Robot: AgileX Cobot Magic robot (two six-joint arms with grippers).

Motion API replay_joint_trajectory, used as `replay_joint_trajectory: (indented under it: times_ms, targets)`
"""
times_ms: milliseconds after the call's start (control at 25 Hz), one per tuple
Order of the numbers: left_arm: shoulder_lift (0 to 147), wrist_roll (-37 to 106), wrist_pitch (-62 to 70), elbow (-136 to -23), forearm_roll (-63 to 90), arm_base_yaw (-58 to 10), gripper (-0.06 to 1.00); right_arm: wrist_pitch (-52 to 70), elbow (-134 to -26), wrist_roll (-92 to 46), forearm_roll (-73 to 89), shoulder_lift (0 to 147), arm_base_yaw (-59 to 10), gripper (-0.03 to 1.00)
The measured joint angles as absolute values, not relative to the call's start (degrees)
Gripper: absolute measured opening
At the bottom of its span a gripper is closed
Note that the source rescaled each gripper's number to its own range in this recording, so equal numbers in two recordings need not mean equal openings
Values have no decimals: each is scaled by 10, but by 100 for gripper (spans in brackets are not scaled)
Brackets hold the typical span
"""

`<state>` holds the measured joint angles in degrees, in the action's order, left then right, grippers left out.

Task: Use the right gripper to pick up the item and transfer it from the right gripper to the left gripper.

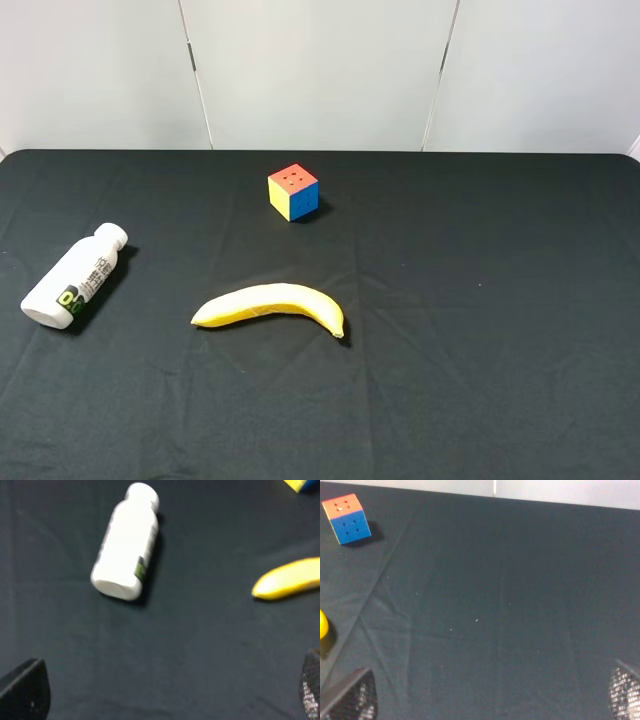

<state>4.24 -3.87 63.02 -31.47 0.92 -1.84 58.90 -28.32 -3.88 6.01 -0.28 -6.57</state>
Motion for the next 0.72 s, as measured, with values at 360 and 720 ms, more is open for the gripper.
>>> replay_joint_trajectory:
  times_ms: [360,720]
  targets:
    - [-2,-69,619,-315,-51,-18,100,589,-283,-39,60,-3,-66,100]
    - [-2,-68,600,-283,-44,-18,100,589,-283,-39,61,-3,-66,100]
